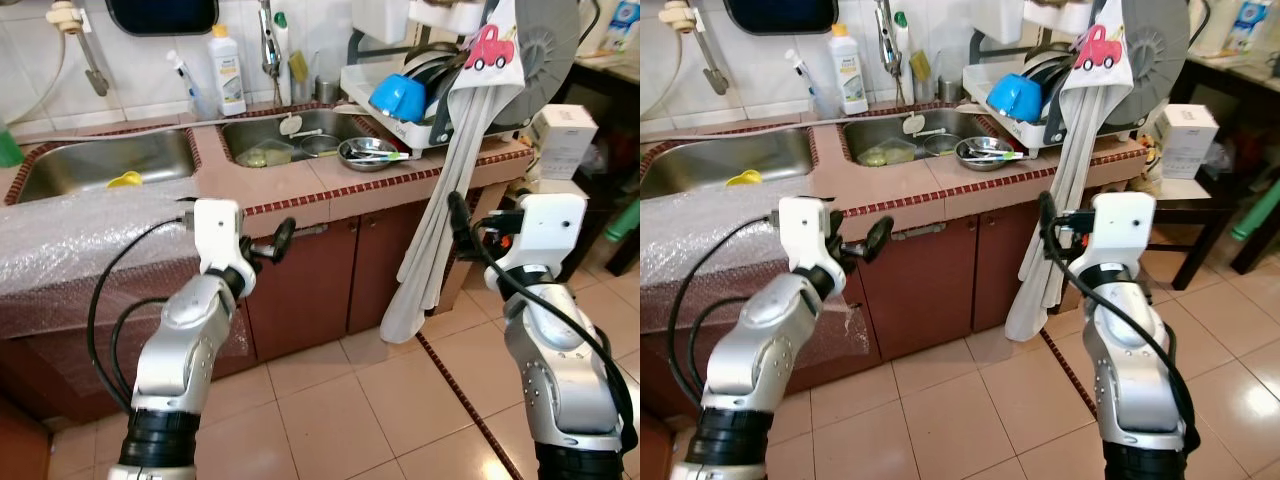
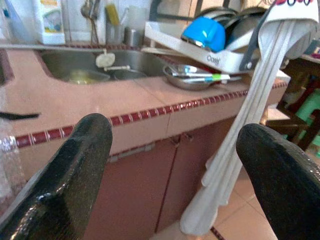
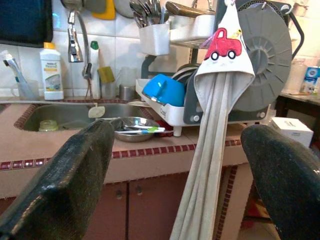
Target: Kitchen organization
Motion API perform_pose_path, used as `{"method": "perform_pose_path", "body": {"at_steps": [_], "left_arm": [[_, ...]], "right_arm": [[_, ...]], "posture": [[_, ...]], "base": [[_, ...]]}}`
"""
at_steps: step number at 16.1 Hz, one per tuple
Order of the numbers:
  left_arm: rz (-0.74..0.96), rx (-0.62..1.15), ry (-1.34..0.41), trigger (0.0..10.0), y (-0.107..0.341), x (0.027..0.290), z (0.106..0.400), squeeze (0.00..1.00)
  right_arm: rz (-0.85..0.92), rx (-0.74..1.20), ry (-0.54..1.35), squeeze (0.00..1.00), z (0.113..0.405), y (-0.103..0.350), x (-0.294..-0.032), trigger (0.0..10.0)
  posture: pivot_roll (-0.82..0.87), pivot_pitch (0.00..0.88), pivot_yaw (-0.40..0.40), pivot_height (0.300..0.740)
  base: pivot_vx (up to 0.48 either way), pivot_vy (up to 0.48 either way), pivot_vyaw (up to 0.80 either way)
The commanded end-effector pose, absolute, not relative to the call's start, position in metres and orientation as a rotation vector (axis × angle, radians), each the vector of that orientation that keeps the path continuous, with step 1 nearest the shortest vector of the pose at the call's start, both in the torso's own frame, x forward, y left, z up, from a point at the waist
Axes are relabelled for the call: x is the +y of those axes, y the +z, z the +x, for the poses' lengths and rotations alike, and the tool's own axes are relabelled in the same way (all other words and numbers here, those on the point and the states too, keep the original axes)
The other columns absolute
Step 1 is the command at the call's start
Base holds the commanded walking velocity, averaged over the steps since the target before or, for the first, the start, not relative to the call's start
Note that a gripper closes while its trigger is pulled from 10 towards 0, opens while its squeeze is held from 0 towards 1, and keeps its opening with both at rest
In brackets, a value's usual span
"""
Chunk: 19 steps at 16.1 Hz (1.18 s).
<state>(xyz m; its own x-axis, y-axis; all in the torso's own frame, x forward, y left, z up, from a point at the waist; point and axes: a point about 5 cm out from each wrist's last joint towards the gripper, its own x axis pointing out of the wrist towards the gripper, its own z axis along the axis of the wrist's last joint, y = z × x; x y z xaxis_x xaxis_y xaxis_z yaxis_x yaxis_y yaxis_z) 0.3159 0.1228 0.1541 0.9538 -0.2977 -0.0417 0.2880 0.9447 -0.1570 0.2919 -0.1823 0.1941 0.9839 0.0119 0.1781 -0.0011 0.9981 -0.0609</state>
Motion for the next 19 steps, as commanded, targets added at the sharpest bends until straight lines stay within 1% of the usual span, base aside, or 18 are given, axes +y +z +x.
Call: {"method": "perform_pose_path", "body": {"at_steps": [1, 4, 6, 13, 19], "left_arm": [[-0.138, 0.076, -0.299, 10.0, 0.1503, 0.1228, 0.3160, 0.00], [-0.158, 0.086, -0.314, 10.0, 0.1471, 0.1220, 0.3137, 0.00], [-0.162, 0.087, -0.315, 10.0, 0.1458, 0.1221, 0.3139, 0.00], [-0.167, 0.087, -0.323, 10.0, 0.1457, 0.1222, 0.3138, 0.00], [-0.168, 0.092, -0.330, 10.0, 0.1451, 0.1229, 0.3135, 0.00]], "right_arm": [[-0.066, -0.181, 0.010, 0.00, 0.2916, 0.1951, -0.1818, 10.0], [-0.067, -0.179, 0.012, 0.00, 0.2916, 0.1949, -0.1819, 10.0], [-0.069, -0.179, 0.010, 0.00, 0.2921, 0.1950, -0.1827, 10.0], [-0.066, -0.177, 0.007, 0.00, 0.2906, 0.1936, -0.1821, 10.0], [-0.062, -0.177, 0.004, 0.00, 0.2906, 0.1928, -0.1816, 10.0]], "posture": [[-0.06, 0.000, 0.027, 0.740], [-0.06, 0.000, 0.025, 0.740], [-0.06, 0.000, 0.027, 0.740], [-0.06, 0.000, 0.032, 0.740], [-0.06, 0.000, 0.038, 0.740]], "base": [[0.000, 0.000, 0.00], [0.000, 0.000, 0.00], [0.000, -0.281, 0.00], [0.000, -0.472, 0.00], [0.000, -0.395, 0.00]]}}
